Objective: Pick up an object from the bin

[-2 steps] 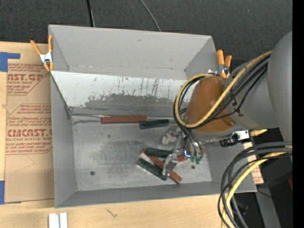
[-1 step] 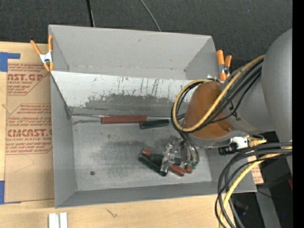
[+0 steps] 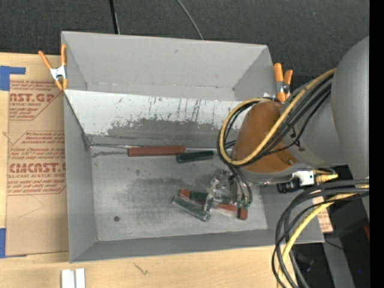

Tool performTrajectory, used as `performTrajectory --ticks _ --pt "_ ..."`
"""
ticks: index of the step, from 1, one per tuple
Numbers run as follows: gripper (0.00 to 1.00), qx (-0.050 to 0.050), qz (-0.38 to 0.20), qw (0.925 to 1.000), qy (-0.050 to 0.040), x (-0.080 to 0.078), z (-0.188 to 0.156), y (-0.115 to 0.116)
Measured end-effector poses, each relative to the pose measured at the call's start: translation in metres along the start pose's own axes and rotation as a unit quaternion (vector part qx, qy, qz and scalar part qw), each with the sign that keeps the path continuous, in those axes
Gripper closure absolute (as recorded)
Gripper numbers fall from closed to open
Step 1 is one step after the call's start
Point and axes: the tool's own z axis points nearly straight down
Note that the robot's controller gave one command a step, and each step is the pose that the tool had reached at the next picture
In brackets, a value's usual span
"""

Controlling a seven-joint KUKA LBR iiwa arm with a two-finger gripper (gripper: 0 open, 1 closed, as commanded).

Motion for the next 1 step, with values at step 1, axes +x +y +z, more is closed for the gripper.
performTrajectory --ticks 1 --pt "1.0 0.0 0.0 1.0 0.0008 0.0017 -0.0017 0.0002"
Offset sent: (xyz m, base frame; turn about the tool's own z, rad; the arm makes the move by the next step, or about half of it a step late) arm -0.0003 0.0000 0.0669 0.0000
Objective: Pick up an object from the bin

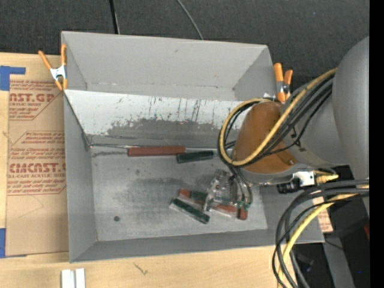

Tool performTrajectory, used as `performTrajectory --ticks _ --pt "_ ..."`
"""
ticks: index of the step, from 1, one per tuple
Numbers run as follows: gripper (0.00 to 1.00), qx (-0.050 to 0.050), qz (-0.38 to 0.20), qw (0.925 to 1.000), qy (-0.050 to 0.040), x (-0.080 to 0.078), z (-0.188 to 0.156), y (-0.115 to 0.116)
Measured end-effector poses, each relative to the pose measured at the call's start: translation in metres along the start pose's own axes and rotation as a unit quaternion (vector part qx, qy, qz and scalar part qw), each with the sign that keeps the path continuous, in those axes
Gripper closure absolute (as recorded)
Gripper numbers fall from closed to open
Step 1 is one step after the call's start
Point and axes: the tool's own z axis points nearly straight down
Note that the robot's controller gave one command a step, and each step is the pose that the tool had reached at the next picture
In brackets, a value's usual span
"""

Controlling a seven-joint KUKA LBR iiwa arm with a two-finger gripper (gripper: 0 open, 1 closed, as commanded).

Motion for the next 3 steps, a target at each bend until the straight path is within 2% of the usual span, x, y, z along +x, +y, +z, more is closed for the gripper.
performTrajectory --ticks 1,3 --pt "1.0 0.0 -0.001 1.0 0.0079 0.004 -0.015 0.001" --pt "1.0 -0.002 -0.001 1.0 0.0055 0.002 -0.047 0.001"
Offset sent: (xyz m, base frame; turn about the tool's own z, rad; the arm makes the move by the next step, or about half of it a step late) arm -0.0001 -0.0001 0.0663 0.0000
